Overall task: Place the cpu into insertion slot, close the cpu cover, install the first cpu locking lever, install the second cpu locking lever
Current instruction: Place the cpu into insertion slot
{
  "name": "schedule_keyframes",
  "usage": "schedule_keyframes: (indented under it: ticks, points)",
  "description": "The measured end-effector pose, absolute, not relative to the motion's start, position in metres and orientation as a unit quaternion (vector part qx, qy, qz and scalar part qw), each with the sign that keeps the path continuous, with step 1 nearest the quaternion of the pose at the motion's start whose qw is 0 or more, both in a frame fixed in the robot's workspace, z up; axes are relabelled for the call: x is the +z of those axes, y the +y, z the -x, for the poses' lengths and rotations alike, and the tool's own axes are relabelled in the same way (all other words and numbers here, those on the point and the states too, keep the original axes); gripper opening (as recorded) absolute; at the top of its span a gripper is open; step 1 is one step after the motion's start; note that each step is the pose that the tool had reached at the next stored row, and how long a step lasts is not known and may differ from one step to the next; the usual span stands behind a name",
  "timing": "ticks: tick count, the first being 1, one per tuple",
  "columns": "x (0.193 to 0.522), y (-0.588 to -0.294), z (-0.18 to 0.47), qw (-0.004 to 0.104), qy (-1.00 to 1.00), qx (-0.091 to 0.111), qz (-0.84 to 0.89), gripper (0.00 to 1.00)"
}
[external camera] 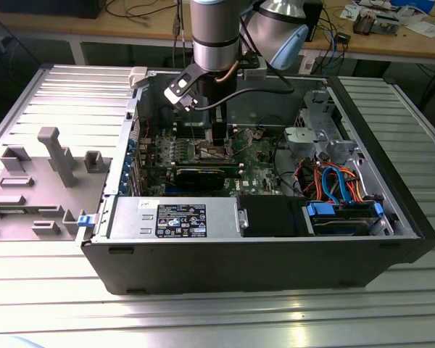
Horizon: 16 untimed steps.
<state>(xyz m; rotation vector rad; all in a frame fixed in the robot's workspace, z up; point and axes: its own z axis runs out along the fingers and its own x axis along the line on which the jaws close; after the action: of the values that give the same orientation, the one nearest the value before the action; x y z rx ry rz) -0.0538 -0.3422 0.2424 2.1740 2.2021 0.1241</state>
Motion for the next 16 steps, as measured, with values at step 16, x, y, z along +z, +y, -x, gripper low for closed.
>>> schedule_keyframes:
  ticks: [16]
  points:
    - [0.219, -0.342, 0.058, 0.022, 0.71, 0.04, -0.702, 0.54]
